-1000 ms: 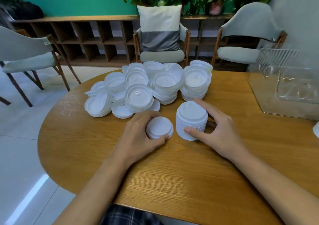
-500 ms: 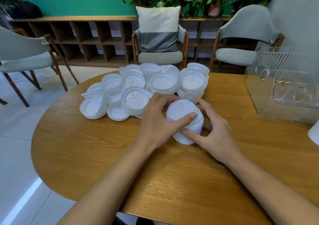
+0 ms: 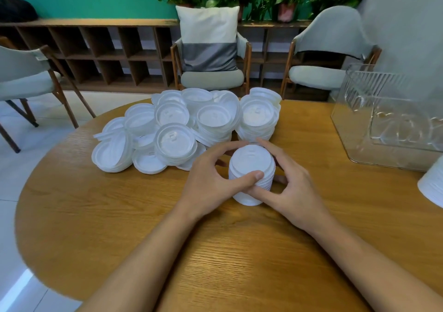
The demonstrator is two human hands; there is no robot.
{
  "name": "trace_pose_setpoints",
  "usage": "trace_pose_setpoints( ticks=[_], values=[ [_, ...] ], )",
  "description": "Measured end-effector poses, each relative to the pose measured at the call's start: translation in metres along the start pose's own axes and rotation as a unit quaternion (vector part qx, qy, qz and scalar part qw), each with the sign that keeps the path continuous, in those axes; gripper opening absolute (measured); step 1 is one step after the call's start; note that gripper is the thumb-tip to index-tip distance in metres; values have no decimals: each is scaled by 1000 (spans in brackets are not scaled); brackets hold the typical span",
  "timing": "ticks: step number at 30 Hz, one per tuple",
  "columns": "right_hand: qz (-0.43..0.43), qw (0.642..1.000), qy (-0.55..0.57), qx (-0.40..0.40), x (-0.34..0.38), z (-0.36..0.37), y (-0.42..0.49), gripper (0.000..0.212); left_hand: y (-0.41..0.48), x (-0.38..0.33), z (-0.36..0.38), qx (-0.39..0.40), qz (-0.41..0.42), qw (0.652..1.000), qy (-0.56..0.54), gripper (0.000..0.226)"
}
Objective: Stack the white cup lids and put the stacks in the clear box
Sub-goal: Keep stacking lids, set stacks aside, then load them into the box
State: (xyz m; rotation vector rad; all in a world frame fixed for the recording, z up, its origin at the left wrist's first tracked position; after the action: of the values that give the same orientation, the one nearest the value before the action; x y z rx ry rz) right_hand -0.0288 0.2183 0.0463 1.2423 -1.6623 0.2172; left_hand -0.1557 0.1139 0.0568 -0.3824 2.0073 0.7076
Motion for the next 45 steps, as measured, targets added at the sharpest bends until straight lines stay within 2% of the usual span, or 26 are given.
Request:
trace_pose_setpoints(
  ticks=[14,16,18,21,25,28,33,38,42,45],
  values=[
    [10,1000,-22,9,-5,5,-2,87,3,1,8,21,43,998,41,61],
    [11,999,-36,-2,-8,1,-2,85,4,-3,0,-7,68,997,26,52],
    [17,998,-55,-15,-13,-6,-1,84,6,-7,-17,-78,94,992,35,40],
    [23,997,-69,-31,-17,-17,1,82,15,-8,-38,-177,119,963,164,25],
    [28,997,-68,-31,-20,-16,3,82,39,-4,-37,-181,151,916,326,39],
    [29,997,-69,-31,-20,-16,4,82,54,8,-38,-170,125,905,370,35],
    [29,996,-75,-28,-22,-15,6,83,54,12,-37,-162,114,917,347,15],
    [30,997,-69,-25,-20,-13,6,84,39,-8,-44,-159,139,941,263,14],
    [28,997,-60,-33,-17,-14,6,81,23,-26,-42,-172,137,968,123,10],
    [23,997,-66,-45,-15,-16,5,80,22,-22,-36,-161,80,983,-34,11]
  ],
)
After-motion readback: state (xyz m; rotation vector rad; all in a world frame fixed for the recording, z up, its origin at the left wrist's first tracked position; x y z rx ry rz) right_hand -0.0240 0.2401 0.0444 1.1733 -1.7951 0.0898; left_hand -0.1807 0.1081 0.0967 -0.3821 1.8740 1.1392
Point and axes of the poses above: each hand's wrist, its own y-axis towards the middle knuckle, its own z-axis out of the palm, x = y × z, the point moved 10 cm from there along y, towards the middle knuckle, and after that the axes turned 2 degrees about x, right-handed, at the moved point
